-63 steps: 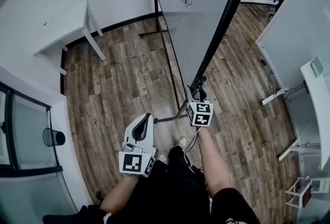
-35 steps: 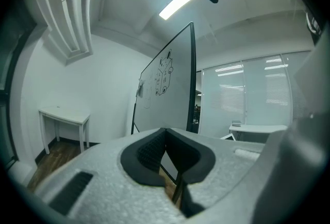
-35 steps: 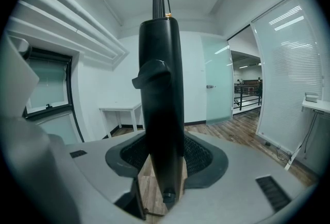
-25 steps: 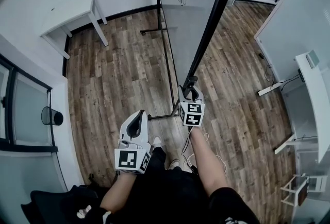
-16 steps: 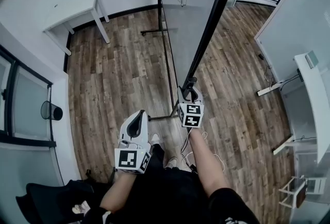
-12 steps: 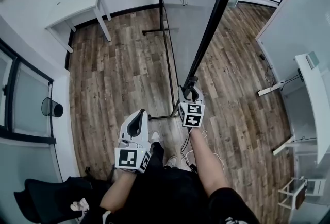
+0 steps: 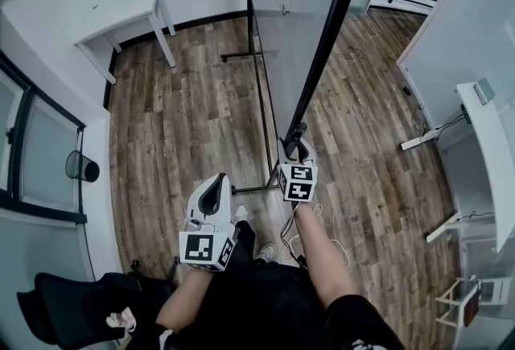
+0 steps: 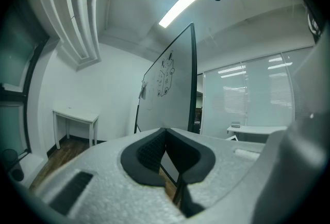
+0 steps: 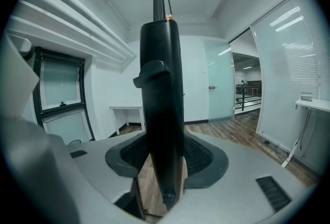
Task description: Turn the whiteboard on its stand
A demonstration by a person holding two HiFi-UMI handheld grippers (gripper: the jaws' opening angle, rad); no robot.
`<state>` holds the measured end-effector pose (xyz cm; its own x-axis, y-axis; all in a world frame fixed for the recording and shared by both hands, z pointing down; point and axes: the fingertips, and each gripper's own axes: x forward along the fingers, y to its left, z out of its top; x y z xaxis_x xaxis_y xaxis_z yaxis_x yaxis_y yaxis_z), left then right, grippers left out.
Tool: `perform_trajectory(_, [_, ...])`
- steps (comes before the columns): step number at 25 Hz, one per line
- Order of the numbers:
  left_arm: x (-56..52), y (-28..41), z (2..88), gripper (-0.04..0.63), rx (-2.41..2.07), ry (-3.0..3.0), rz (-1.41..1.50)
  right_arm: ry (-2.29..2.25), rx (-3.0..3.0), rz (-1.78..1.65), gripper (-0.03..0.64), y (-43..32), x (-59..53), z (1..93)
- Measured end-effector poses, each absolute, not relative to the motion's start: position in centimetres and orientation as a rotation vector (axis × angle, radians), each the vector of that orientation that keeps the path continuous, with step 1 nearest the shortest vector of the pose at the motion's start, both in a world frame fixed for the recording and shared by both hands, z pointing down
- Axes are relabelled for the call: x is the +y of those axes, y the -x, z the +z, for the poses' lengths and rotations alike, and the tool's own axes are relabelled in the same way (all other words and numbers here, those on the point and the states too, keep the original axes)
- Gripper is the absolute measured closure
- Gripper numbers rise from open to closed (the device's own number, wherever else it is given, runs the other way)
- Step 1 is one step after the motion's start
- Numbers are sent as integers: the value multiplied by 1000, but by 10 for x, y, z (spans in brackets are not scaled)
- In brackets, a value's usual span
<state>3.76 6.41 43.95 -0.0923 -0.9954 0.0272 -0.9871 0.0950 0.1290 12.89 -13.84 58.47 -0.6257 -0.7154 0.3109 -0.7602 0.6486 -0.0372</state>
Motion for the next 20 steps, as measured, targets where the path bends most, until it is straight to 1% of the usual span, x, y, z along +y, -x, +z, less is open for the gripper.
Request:
perform_trajectory(12, [89,-67,443,583,-2227,-2069,-131,-1188,-2612,234,420,-158,-98,587])
perform_trajectory(20, [93,-71,439,583,-2220,-2074,-136,-1187,-2611,231,420,-167,-83,585])
